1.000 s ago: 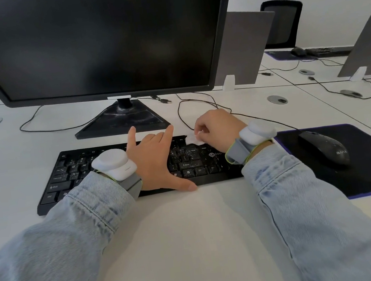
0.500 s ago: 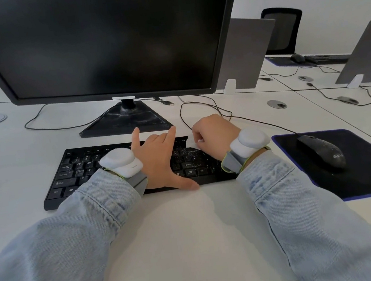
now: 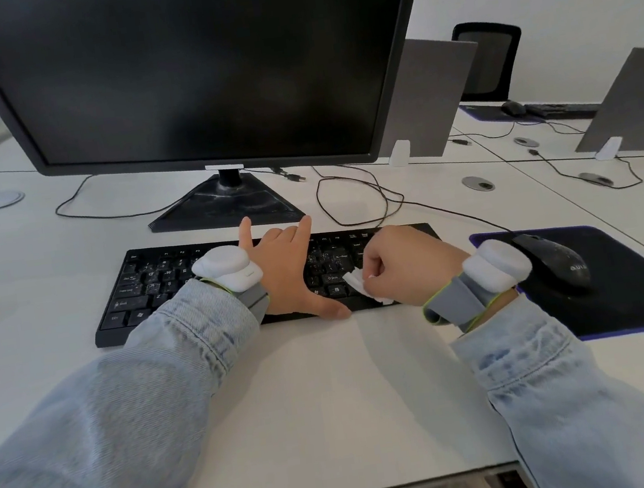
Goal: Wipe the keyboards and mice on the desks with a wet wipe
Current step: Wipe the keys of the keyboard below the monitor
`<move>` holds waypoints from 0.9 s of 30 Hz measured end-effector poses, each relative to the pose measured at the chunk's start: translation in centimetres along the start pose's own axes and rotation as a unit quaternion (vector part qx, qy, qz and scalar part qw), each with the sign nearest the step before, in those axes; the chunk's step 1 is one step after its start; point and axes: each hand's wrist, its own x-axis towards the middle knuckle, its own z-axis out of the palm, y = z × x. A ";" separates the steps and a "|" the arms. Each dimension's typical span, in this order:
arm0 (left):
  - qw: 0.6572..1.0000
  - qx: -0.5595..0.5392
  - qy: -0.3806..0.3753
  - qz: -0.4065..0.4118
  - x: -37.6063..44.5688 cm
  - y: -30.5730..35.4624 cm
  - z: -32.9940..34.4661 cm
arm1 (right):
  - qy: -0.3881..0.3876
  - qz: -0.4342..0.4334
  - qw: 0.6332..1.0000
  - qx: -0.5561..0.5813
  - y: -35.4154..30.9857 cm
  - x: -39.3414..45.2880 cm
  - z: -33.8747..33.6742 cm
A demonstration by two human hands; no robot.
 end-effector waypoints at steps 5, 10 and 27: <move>1.000 -0.002 0.004 0.001 0.1 0.0 0.1 | 0.024 -0.024 0.999 0.005 0.0 -0.9 0.5; 1.000 -0.002 0.006 0.001 0.0 0.0 0.1 | 0.044 -0.037 0.998 0.021 0.8 -1.8 1.3; 1.000 -0.005 -0.006 -0.001 -0.1 0.0 0.0 | 0.160 0.074 0.984 0.029 5.4 3.7 -1.1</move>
